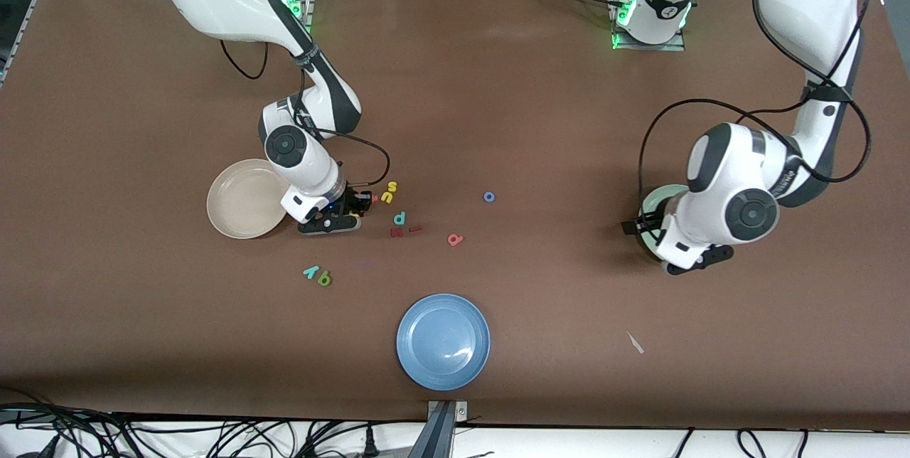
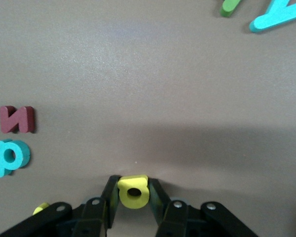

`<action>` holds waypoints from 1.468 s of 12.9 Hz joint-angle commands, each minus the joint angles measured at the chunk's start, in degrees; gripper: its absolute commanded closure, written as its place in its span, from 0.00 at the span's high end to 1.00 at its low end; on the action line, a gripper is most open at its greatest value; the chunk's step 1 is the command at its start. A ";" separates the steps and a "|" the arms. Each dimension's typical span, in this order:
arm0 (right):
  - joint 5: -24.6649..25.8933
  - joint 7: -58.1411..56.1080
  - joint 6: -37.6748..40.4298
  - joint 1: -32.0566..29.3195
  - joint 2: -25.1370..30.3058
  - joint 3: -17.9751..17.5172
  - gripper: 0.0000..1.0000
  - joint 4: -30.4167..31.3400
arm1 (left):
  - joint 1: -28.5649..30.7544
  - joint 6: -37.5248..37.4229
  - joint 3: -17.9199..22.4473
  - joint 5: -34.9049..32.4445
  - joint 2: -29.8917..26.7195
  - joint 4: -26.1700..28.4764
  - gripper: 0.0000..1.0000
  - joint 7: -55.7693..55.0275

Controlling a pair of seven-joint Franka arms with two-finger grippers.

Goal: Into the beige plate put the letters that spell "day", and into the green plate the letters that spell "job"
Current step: 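Grasp the yellow letter with the right gripper while the left gripper withdraws, then drop the yellow letter in the cream plate while the left gripper grasps blue o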

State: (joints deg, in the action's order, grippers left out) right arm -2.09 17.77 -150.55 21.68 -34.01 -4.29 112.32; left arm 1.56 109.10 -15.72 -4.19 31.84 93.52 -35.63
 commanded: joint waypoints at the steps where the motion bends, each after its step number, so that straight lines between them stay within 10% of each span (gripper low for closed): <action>1: 0.15 -0.80 1.99 -0.32 2.19 -0.01 0.29 0.62 | -0.33 -0.55 -4.39 -0.12 -0.47 -0.36 1.00 -8.90; 19: 1.11 -26.56 17.48 -16.14 20.55 0.07 0.29 11.33 | -21.69 25.71 -6.34 -13.74 9.11 3.51 0.81 -46.63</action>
State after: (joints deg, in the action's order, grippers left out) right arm -1.91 -7.15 -132.82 7.34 -17.90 -3.54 118.41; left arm -19.87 132.32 -22.48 -16.01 40.74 97.71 -79.97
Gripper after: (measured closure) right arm 0.709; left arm 0.185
